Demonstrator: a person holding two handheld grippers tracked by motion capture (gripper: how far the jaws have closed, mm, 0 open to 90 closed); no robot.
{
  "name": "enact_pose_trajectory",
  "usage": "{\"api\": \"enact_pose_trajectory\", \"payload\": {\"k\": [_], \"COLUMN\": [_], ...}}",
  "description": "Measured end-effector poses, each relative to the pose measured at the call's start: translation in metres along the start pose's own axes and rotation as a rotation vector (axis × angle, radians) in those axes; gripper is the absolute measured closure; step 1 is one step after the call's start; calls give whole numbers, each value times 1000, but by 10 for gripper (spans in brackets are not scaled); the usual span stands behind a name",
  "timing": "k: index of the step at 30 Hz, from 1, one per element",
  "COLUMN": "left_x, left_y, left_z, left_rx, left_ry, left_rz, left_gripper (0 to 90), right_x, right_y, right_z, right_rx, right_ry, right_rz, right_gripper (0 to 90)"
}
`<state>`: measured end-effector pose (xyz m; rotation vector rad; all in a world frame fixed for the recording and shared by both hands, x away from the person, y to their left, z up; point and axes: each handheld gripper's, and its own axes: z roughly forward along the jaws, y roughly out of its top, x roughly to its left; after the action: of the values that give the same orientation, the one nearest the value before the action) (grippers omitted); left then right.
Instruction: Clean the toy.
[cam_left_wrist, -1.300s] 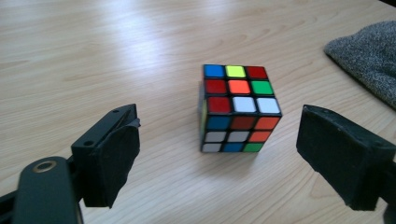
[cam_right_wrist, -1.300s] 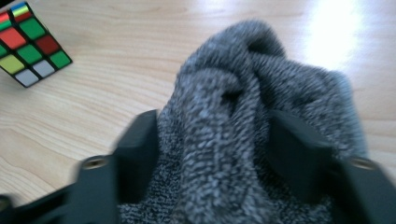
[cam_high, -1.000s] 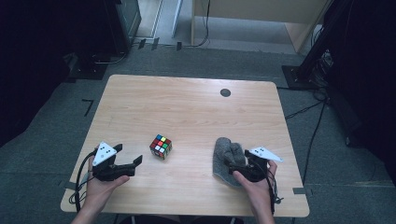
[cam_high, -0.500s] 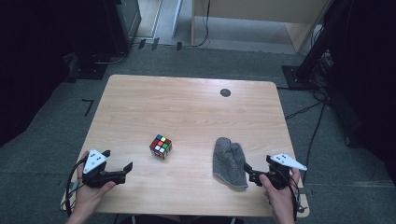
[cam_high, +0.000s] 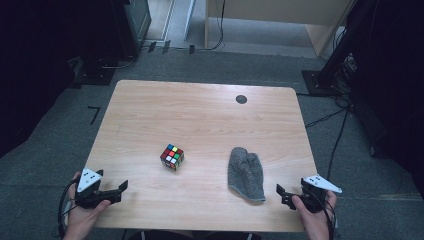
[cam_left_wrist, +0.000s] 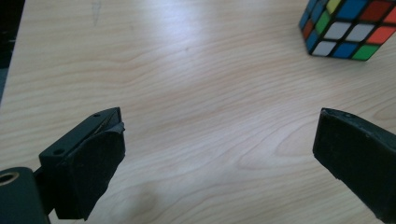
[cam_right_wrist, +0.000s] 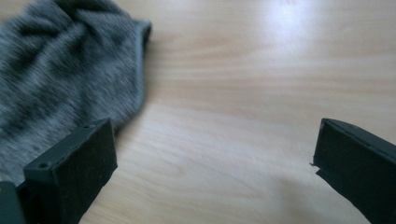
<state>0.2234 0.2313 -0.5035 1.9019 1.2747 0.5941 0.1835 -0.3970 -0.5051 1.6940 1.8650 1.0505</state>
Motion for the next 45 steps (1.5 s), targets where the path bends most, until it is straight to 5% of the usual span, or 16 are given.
{"api": "enact_pose_trajectory", "payload": {"k": [4, 7, 12, 18, 21, 24, 45], "left_x": [9, 13, 9, 2, 0, 5, 5], "left_y": [-6, -8, -8, -9, -8, -8, -8], "left_z": [0, 2, 6, 12, 12, 13, 13], "left_rx": [20, 40, 80, 126, 132, 151, 150], "left_ry": [76, 85, 100, 125, 112, 63, 54], "left_rz": [4, -17, 3, 26, 40, 5, 11], "left_gripper": [27, 27, 28, 45, 57, 57, 61], "right_x": [-9, -12, -11, -14, -15, -15, -14], "right_y": [-13, -20, -22, -23, -23, -23, -24], "right_z": [5, 5, 6, 5, 4, 4, 4], "right_rx": [43, 47, 71, 70, 70, 70, 58], "right_ry": [-40, -67, -137, -126, -131, -132, -140], "right_rz": [-7, -25, -85, -94, -90, -89, -84], "right_gripper": [0, 0, 0, 0, 0, 0, 0]}}
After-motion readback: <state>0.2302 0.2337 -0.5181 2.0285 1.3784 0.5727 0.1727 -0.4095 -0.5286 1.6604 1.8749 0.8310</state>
